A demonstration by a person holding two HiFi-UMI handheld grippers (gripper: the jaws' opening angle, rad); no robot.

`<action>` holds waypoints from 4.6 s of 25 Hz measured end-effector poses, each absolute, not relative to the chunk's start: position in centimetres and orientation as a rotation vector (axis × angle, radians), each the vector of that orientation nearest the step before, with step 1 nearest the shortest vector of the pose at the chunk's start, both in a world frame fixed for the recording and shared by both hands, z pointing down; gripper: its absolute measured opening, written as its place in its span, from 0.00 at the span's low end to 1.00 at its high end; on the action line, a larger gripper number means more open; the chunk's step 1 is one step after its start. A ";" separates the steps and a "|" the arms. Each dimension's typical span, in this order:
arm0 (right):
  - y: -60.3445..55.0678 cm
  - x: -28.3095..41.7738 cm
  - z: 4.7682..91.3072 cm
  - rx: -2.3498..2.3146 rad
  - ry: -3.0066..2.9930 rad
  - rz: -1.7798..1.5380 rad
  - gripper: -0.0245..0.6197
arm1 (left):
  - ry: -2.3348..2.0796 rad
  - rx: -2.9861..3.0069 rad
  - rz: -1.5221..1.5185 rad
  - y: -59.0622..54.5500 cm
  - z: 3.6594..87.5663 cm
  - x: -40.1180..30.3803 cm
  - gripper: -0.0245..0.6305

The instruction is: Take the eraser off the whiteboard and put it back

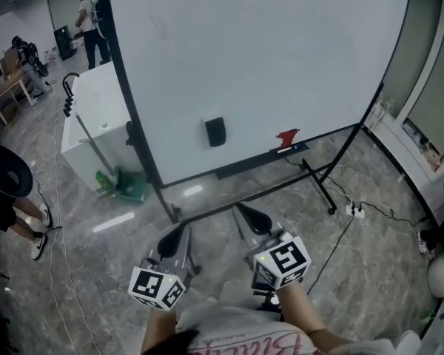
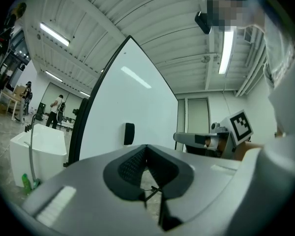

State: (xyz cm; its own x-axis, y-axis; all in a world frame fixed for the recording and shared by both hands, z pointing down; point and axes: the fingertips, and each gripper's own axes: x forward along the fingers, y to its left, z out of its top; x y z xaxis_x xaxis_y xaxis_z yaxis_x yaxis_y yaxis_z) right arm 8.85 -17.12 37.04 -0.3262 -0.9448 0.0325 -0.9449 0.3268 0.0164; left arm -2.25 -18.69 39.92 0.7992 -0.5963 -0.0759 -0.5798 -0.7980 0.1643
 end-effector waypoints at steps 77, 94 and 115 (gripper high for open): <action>-15.0 6.5 37.6 1.923 -2.326 -0.021 0.41 | -0.883 2.868 -0.269 -15.7 38.5 -3.0 0.04; -17.6 7.4 36.8 1.944 -2.352 -0.033 0.41 | -0.900 2.880 -0.266 -18.1 38.3 -2.3 0.04; -32.5 10.5 37.3 1.887 -2.334 -0.028 0.42 | -0.948 2.876 -0.246 -31.2 37.2 1.0 0.04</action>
State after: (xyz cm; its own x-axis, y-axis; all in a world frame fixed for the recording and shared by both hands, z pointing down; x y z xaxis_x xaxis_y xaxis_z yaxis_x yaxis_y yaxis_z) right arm 10.49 -32.46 37.25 -0.2034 -0.9743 0.0971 -0.9717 0.2131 0.1024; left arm 1.04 -31.22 37.23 0.7927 -0.5975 -0.1207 -0.5807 -0.8005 0.1485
